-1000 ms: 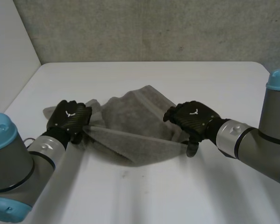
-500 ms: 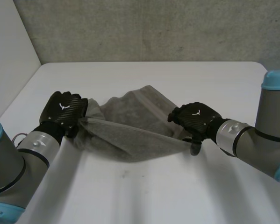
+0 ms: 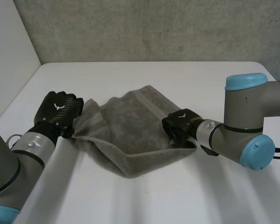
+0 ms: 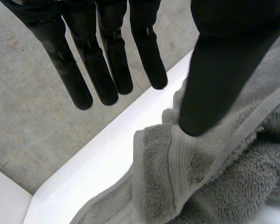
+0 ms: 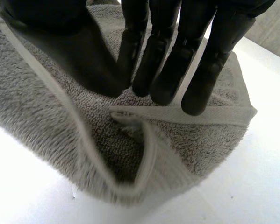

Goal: Fold the towel.

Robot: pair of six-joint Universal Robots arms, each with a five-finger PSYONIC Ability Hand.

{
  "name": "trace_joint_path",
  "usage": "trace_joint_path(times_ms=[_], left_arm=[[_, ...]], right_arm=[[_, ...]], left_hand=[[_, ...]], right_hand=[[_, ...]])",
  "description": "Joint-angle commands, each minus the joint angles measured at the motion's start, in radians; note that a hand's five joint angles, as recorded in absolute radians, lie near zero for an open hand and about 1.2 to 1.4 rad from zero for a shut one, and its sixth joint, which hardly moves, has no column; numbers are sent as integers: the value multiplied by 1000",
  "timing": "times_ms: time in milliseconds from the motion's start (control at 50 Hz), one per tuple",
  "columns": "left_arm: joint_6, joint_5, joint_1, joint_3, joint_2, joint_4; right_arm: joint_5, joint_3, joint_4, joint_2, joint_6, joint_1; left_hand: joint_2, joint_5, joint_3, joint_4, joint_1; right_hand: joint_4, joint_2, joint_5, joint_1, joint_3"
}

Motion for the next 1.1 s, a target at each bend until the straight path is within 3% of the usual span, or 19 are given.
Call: trace_joint_path(times_ms=[20, 100, 240, 280, 320, 540, 780, 960, 1100], left_arm=[[1, 1, 12, 0, -33, -1], [1, 1, 13, -7, -32, -10], [3, 41, 21, -23, -22, -11], [1, 86, 52, -29, -24, -13], [-1, 106, 75, -35, -22, -13], [2, 162, 113, -9, -126, 1], [6, 163, 113, 62, -240, 4], [4, 166, 113, 123, -303, 47], [12, 231, 115, 129, -311, 105]], right_arm=[[9, 31, -4, -45, -7, -16], [6, 94, -15, -101, -15, -25], [6, 192, -53, -181, -32, -46], [-3, 252, -87, -224, -61, -69], [-1, 282, -105, -245, -84, -77], [0, 384, -144, -289, -162, -100], [-4, 385, -158, -276, -162, -112], [-6, 385, -164, -258, -162, -121], [-11, 387, -184, -236, -167, -122]], left_hand=[[-196, -194, -197, -196, -197], [-452, -449, -452, -451, -453], [-482, -480, -483, -481, -483], [-420, -418, -421, -420, -422], [-374, -371, -374, -373, -375], [-121, -119, -122, -121, -122], [-88, -86, -89, -88, -89], [240, 242, 239, 240, 239], [451, 454, 450, 452, 450]], right_hand=[[119, 112, 112, 109, 127], [119, 112, 112, 109, 127], [119, 112, 112, 109, 127], [-377, -384, -383, -386, -368], [-484, -491, -490, -493, -476], [-508, -516, -515, -518, -500], [-506, -513, -512, -515, -497], [-503, -510, -509, -512, -495], [-605, -612, -611, -614, -596]])
